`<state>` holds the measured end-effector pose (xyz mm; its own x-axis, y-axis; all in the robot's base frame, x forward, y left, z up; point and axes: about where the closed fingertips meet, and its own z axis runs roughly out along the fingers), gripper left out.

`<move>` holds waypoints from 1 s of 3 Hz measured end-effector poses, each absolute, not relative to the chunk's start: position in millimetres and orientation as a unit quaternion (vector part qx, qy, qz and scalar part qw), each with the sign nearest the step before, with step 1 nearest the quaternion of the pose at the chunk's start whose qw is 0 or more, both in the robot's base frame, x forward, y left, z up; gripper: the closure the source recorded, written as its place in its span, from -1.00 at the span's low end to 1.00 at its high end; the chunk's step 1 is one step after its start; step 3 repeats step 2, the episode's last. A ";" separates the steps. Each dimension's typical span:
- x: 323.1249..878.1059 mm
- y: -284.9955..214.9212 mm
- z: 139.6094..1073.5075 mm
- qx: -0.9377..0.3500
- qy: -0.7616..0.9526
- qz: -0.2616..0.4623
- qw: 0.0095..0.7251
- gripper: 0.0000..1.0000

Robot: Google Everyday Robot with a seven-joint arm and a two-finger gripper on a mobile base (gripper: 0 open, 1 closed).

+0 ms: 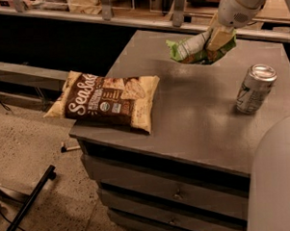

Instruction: Pick green rice chip bag

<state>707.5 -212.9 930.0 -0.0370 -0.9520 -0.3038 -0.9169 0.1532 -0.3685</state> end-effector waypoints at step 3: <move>696.2 -198.3 956.8 -0.654 0.695 -0.002 0.300 1.00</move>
Offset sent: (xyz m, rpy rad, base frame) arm -0.0125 0.0071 0.0256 0.0906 -0.0420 0.0434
